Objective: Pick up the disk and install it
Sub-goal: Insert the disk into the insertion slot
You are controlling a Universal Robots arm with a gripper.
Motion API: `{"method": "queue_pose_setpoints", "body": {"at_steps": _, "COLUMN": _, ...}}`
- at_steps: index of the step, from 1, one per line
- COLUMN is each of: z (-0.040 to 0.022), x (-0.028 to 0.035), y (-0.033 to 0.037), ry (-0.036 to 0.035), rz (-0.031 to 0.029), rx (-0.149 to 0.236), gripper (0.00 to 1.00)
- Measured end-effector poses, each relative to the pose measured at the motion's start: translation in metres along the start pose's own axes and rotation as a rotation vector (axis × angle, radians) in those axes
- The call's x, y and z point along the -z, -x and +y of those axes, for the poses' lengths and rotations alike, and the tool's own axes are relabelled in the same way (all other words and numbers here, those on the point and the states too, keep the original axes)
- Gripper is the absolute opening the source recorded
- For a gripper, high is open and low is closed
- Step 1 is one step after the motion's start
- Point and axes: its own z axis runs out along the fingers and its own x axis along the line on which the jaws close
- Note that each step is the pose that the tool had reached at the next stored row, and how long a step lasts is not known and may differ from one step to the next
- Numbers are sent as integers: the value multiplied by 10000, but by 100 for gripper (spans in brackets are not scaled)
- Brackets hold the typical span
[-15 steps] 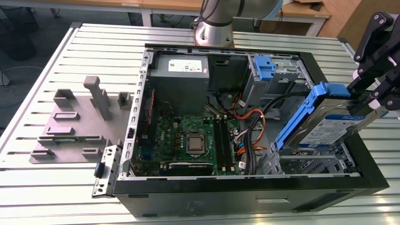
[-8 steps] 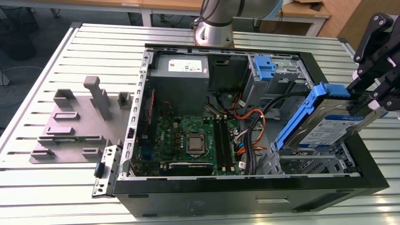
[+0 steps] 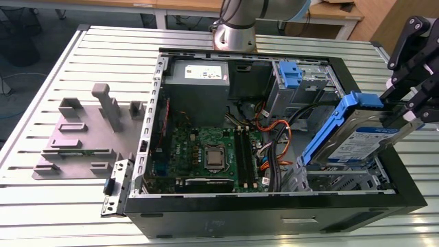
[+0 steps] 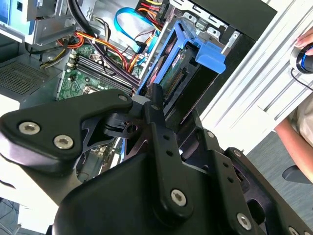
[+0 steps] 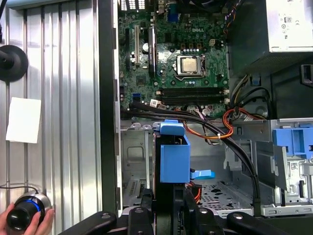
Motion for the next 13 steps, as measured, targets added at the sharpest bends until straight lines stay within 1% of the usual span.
{"method": "queue_pose_setpoints", "body": {"at_steps": 5, "z": -15, "x": -11, "y": 0, "ry": 0, "rz": -1, "rx": -4, "gripper": 35}}
{"method": "queue_pose_setpoints", "body": {"at_steps": 13, "z": -18, "x": -32, "y": 0, "ry": 0, "rz": -1, "rx": -4, "gripper": 35}}
